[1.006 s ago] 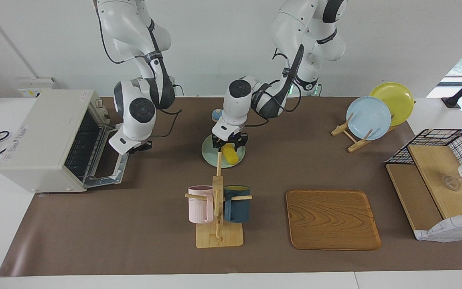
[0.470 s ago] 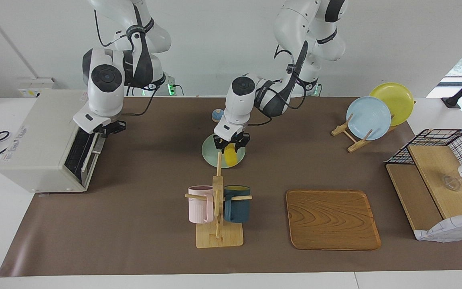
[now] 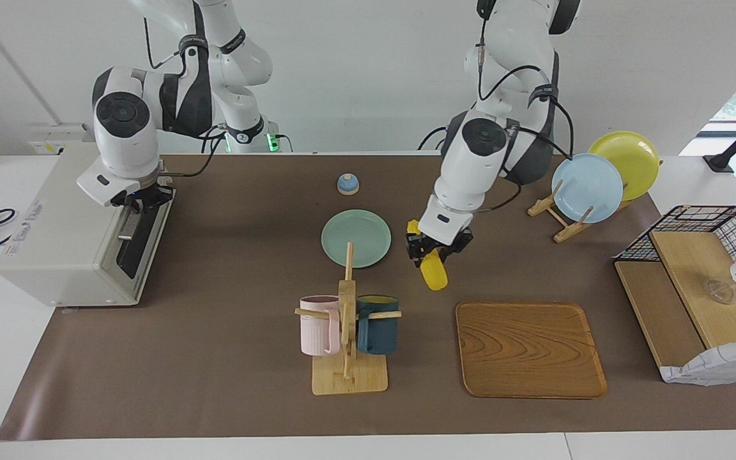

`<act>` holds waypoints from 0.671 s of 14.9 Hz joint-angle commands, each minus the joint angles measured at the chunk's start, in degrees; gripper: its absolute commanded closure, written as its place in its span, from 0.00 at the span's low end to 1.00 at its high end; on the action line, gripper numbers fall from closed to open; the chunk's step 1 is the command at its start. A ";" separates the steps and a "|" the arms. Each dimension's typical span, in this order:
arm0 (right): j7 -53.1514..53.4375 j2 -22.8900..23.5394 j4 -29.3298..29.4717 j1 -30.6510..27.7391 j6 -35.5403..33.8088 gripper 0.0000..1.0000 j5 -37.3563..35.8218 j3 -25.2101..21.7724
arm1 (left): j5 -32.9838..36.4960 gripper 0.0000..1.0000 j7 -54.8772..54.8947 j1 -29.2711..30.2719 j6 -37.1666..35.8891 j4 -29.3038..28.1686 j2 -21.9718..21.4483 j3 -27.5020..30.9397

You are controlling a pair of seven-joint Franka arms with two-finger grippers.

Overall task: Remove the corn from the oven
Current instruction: 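Carry the corn with the left gripper onto the wooden tray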

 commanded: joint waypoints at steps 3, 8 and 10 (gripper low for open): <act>-0.58 0.78 7.89 -0.57 -8.34 0.72 7.38 0.56 | 3.98 1.00 11.18 6.54 -8.41 22.29 14.35 -0.55; -0.93 -0.19 12.57 -0.22 -11.96 0.65 11.33 0.91 | 4.61 1.00 13.55 10.66 -7.36 34.27 25.62 -0.81; -0.85 0.25 15.64 -0.13 -13.02 0.65 15.20 0.91 | 4.61 1.00 14.70 11.46 -7.53 36.74 27.12 -0.90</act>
